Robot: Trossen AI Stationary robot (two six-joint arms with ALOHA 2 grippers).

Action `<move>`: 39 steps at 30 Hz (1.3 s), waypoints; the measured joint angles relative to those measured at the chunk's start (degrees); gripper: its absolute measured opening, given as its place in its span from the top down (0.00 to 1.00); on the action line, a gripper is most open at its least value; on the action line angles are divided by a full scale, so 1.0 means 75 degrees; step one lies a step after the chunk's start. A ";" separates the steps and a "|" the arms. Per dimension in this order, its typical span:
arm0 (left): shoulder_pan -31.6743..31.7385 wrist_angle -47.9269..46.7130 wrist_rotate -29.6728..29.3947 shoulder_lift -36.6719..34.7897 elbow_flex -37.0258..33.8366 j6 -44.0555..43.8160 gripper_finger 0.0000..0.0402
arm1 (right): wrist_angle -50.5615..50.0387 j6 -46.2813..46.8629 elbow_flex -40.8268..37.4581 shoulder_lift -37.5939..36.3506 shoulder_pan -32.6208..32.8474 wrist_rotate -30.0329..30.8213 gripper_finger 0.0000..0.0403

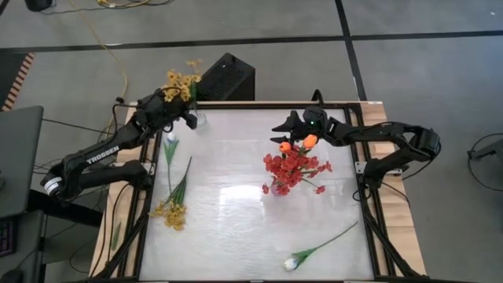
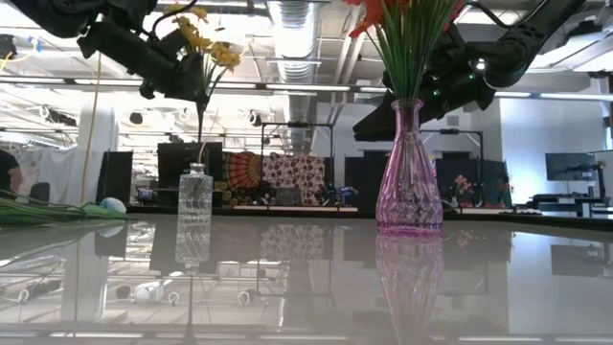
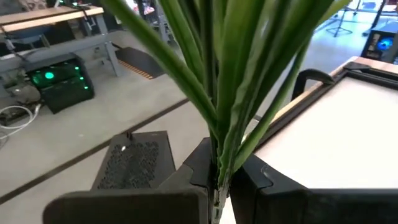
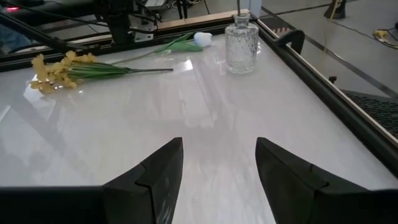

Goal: Sort flowers into vase by color
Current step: Put the yellow flowers into the transparent vase

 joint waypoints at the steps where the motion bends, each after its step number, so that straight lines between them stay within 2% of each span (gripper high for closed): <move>1: 0.0025 0.0004 -0.0009 0.0000 0.0000 0.0038 0.97 | 0.0009 0.0011 0.0000 0.0000 0.0000 -0.0001 0.43; 8: 0.0144 0.0023 -0.0015 0.0125 0.0003 0.0037 0.97 | 0.0014 0.0017 0.0000 0.0000 0.0000 -0.0001 0.43; 14: 0.0143 0.0148 0.0020 0.0949 0.0003 -0.0255 0.97 | -0.0005 0.0023 0.0000 0.0000 0.0000 -0.0003 0.43; 19: 0.0162 0.0182 -0.0347 0.1255 0.0003 -0.0756 0.94 | -0.0020 0.0040 0.0000 0.0000 0.0086 -0.0003 0.43; 22: 0.0163 -0.0207 -0.0455 0.1228 0.0003 -0.0807 0.87 | -0.0040 0.0032 0.0000 0.0000 0.0169 -0.0003 0.43; 29: 0.0163 -0.1104 -0.0397 0.0994 0.0037 -0.0621 0.62 | -0.0021 -0.0044 -0.0002 -0.0003 0.0207 -0.0003 0.43; 36: 0.0161 -0.3542 -0.0305 0.0820 0.1023 -0.0339 0.44 | -0.0021 -0.0042 -0.0003 -0.0003 0.0205 -0.0006 0.43; 39: 0.0140 -0.4714 0.0237 0.0790 0.1575 -0.0355 0.40 | -0.0021 -0.0037 -0.0003 -0.0003 0.0204 -0.0006 0.43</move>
